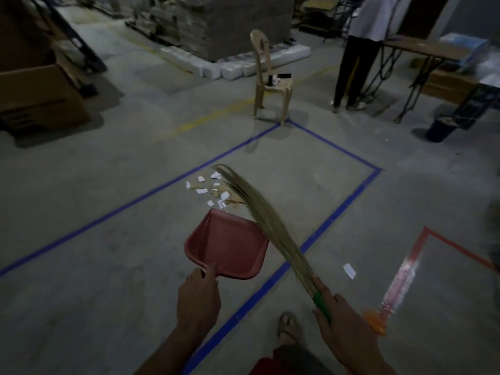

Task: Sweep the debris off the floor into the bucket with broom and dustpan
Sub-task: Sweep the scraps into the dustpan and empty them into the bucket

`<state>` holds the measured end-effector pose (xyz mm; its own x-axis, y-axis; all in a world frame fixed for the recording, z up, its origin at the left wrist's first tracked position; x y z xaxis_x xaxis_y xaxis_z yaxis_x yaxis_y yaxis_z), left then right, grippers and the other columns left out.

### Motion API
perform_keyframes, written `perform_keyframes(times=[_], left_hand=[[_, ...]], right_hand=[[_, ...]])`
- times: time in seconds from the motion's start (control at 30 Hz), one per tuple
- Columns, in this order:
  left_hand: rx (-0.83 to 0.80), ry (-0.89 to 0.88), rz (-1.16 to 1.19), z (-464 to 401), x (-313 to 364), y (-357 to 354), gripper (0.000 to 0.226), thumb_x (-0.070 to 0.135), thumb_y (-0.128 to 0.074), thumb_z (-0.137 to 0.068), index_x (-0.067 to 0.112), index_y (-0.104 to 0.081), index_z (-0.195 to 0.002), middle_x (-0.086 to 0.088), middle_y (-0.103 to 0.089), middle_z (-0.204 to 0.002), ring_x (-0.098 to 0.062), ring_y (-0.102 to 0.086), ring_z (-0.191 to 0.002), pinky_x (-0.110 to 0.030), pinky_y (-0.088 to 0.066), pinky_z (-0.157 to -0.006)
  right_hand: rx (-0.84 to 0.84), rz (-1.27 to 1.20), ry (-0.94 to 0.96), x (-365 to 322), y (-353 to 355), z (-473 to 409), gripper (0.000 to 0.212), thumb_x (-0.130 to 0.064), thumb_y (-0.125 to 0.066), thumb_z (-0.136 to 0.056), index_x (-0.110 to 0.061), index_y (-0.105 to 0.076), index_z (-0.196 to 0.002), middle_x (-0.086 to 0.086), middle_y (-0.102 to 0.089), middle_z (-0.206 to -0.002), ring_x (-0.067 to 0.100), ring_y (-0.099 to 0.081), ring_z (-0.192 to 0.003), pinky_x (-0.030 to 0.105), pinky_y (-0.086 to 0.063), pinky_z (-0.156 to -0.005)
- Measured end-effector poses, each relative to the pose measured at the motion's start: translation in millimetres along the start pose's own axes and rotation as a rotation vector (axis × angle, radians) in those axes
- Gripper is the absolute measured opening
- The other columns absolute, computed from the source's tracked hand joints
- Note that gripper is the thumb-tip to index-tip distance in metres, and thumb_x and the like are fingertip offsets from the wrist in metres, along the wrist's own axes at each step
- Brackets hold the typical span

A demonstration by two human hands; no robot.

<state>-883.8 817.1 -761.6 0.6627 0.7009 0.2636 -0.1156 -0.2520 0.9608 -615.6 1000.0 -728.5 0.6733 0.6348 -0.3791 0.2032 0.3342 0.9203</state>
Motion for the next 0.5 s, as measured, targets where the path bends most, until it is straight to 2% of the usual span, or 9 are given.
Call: perform_keyframes(times=[0.07, 0.13, 0.23, 0.33, 0.5], left_hand=[[0.027, 0.041, -0.010, -21.2, -4.6, -2.0, 0.041, 0.012, -0.076, -0.079, 0.020, -0.064, -0.117, -0.001, -0.051, -0.075, -0.021, -0.051, -0.059, -0.030, -0.038, -0.051], [0.050, 0.082, -0.022, -45.1, -4.0, -5.2, 0.041, 0.011, -0.076, -0.078, 0.020, -0.065, -0.116, 0.000, -0.050, -0.075, -0.019, -0.050, -0.059, -0.029, -0.035, -0.052], [0.064, 0.156, -0.020, -80.7, 2.7, -9.9, 0.039, 0.011, -0.072, -0.082, 0.020, -0.063, -0.120, 0.001, -0.050, -0.076, -0.018, -0.048, -0.061, -0.030, -0.037, -0.052], [0.056, 0.214, -0.030, -109.7, 11.6, -6.8, 0.037, 0.011, -0.073, -0.081, 0.019, -0.064, -0.116, -0.002, -0.052, -0.076, -0.022, -0.052, -0.061, -0.031, -0.038, -0.052], [0.083, 0.279, -0.088, -159.3, 24.2, -12.0, 0.041, 0.008, -0.079, -0.074, 0.014, -0.066, -0.112, -0.006, -0.051, -0.073, -0.028, -0.053, -0.058, -0.031, -0.037, -0.049]], right_hand=[[0.015, -0.049, 0.060, 2.4, -3.6, -36.7, 0.072, -0.050, -0.040, -0.100, -0.056, 0.014, -0.148, -0.009, -0.048, -0.096, 0.012, -0.058, -0.071, 0.028, -0.054, -0.061], [-0.002, -0.048, 0.090, 2.4, -3.9, -76.6, 0.072, -0.049, -0.040, -0.101, -0.057, 0.016, -0.145, -0.009, -0.048, -0.092, 0.011, -0.058, -0.072, 0.028, -0.054, -0.062], [-0.024, -0.067, 0.143, 4.9, 4.5, -129.6, 0.074, -0.044, -0.047, -0.100, -0.055, 0.007, -0.149, -0.010, -0.048, -0.086, 0.010, -0.055, -0.065, 0.028, -0.052, -0.056], [-0.048, -0.132, 0.176, 11.8, 21.0, -174.9, 0.074, -0.040, -0.054, -0.098, -0.048, -0.003, -0.151, -0.009, -0.051, -0.092, 0.012, -0.057, -0.067, 0.024, -0.050, -0.055], [-0.074, -0.113, 0.210, 40.6, 37.6, -244.5, 0.074, -0.041, -0.056, -0.096, -0.054, -0.006, -0.150, -0.007, -0.056, -0.096, 0.014, -0.061, -0.070, 0.026, -0.053, -0.058]])
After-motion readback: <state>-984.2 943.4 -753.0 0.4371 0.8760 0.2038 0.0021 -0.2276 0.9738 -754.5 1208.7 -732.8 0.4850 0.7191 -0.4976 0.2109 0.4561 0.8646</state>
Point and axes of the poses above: each hand's wrist, its own z-axis away from the middle knuckle, its own y-axis out of the back of the hand, x = y × z, the point moved 1 cm from there along -z, towards the middle knuckle
